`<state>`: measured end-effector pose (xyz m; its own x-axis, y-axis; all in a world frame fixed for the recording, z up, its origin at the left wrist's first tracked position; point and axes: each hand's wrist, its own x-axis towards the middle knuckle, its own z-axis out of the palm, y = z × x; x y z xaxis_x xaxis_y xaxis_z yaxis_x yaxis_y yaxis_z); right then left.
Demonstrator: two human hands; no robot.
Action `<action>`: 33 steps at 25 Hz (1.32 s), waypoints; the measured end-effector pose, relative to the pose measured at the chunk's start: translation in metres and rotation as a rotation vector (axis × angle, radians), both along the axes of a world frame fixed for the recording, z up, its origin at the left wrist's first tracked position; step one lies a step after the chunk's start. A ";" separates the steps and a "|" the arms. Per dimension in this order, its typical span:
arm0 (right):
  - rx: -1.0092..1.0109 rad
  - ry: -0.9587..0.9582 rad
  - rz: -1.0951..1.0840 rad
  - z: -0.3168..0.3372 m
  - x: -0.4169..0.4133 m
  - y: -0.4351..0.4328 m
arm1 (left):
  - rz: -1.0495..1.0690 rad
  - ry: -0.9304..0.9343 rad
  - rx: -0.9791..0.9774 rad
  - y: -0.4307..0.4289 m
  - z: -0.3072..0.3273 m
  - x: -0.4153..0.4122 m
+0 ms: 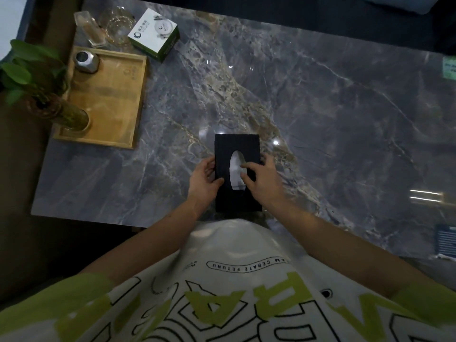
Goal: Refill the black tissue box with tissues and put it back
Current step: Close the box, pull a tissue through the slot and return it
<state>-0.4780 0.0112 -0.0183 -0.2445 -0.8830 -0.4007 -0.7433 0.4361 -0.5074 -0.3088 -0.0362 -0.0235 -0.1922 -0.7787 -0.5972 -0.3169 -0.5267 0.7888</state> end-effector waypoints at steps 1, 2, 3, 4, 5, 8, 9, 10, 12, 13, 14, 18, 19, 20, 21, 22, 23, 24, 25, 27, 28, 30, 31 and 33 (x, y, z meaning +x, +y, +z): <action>-0.005 0.085 0.058 0.000 0.003 -0.004 | -0.012 -0.009 -0.003 0.000 0.000 0.001; -0.004 0.174 0.104 0.000 0.006 -0.008 | -0.019 -0.015 -0.003 0.000 0.000 0.002; 0.009 0.261 0.133 -0.001 0.007 -0.013 | -0.025 -0.007 -0.004 0.000 0.000 0.002; 0.041 0.337 0.158 -0.004 0.011 -0.018 | -0.025 -0.002 -0.003 -0.001 -0.001 0.003; 0.089 0.408 0.183 -0.008 0.014 -0.022 | -0.027 -0.006 -0.002 -0.002 -0.002 0.004; 0.218 0.553 0.221 -0.019 0.029 -0.029 | -0.039 -0.036 -0.005 -0.004 -0.005 0.005; 0.219 0.568 0.199 -0.021 0.032 -0.030 | -0.047 -0.036 -0.008 -0.005 -0.005 0.006; 0.216 0.580 0.169 -0.023 0.036 -0.032 | -0.058 -0.031 -0.008 -0.006 -0.007 0.007; 0.233 0.596 0.106 -0.026 0.041 -0.034 | -0.069 -0.014 0.010 -0.007 -0.008 0.009; 0.248 0.594 0.087 -0.026 0.042 -0.036 | -0.071 -0.006 0.017 -0.008 -0.009 0.010; 0.250 0.586 0.077 -0.026 0.043 -0.036 | -0.074 0.000 0.018 -0.008 -0.010 0.011; 0.238 0.526 0.052 -0.023 0.042 -0.036 | -0.080 0.003 0.005 -0.009 -0.015 0.013; 0.241 0.511 0.054 -0.021 0.040 -0.036 | -0.080 0.002 0.004 -0.009 -0.016 0.013; 0.247 0.497 0.060 -0.019 0.038 -0.036 | -0.086 0.000 0.002 -0.009 -0.017 0.013; 0.249 0.488 0.075 -0.017 0.036 -0.037 | -0.090 -0.001 -0.003 -0.009 -0.018 0.014; 0.250 0.486 0.094 -0.015 0.034 -0.038 | -0.096 -0.001 -0.006 -0.010 -0.020 0.015; 0.248 0.493 0.113 -0.013 0.032 -0.038 | -0.100 0.001 -0.010 -0.010 -0.021 0.015; 0.240 0.501 0.126 -0.012 0.031 -0.037 | -0.100 0.004 -0.013 -0.010 -0.021 0.016; 0.227 0.506 0.128 -0.012 0.030 -0.036 | -0.098 0.006 -0.015 -0.009 -0.021 0.016; 0.204 0.512 0.125 -0.013 0.032 -0.034 | -0.095 0.004 -0.009 -0.009 -0.021 0.015; 0.200 0.516 0.125 -0.014 0.034 -0.033 | -0.093 0.002 -0.005 -0.009 -0.020 0.015; 0.201 0.512 0.124 -0.017 0.035 -0.034 | -0.090 0.003 -0.006 -0.009 -0.018 0.014; 0.207 0.501 0.120 -0.018 0.036 -0.035 | -0.093 0.000 -0.007 -0.010 -0.017 0.013; 0.218 0.482 0.096 -0.021 0.036 -0.036 | -0.106 -0.012 -0.007 -0.011 -0.015 0.014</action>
<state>-0.4419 -0.0251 -0.0388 -0.3679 -0.8196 -0.4393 -0.9114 0.4115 -0.0044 -0.2949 -0.0473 -0.0382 -0.2668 -0.7582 -0.5949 -0.3799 -0.4846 0.7880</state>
